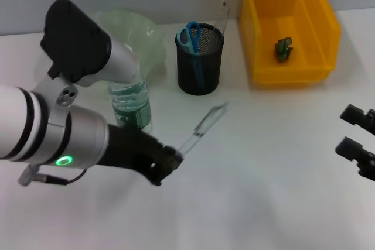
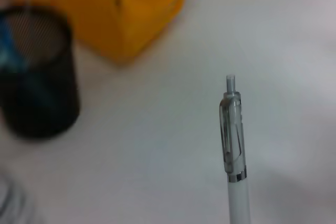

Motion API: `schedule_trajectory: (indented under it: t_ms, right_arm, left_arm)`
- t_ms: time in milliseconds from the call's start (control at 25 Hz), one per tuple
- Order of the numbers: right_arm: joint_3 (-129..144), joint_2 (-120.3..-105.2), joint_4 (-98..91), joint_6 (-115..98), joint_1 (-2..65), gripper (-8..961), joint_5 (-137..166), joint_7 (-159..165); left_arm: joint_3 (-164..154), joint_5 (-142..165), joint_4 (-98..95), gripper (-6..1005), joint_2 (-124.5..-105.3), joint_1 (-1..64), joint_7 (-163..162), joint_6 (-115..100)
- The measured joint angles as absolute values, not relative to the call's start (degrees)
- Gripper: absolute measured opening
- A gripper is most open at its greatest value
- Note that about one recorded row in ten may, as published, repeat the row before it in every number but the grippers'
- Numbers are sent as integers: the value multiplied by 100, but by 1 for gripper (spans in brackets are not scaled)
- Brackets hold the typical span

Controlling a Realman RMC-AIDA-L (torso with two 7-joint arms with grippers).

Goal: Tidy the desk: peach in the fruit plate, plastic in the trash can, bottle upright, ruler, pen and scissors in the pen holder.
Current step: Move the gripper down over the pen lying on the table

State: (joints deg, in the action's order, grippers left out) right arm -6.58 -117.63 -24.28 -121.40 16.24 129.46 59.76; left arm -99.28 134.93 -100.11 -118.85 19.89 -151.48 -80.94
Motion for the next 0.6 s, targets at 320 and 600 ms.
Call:
schedule_trajectory:
  t_ms: [320,600]
  right_arm:
    - [-751,-11785,-1975,-12127,1388,816,12900,5945]
    - [-746,-11902,-1346,-11873,1421,816,12892,5522]
  left_arm:
    - [-9912,13043,-9954,122,-11879,1845,-14347,-7616]
    - [-9862,12483,-9718,122,-11871,1671,-13615,-7300]
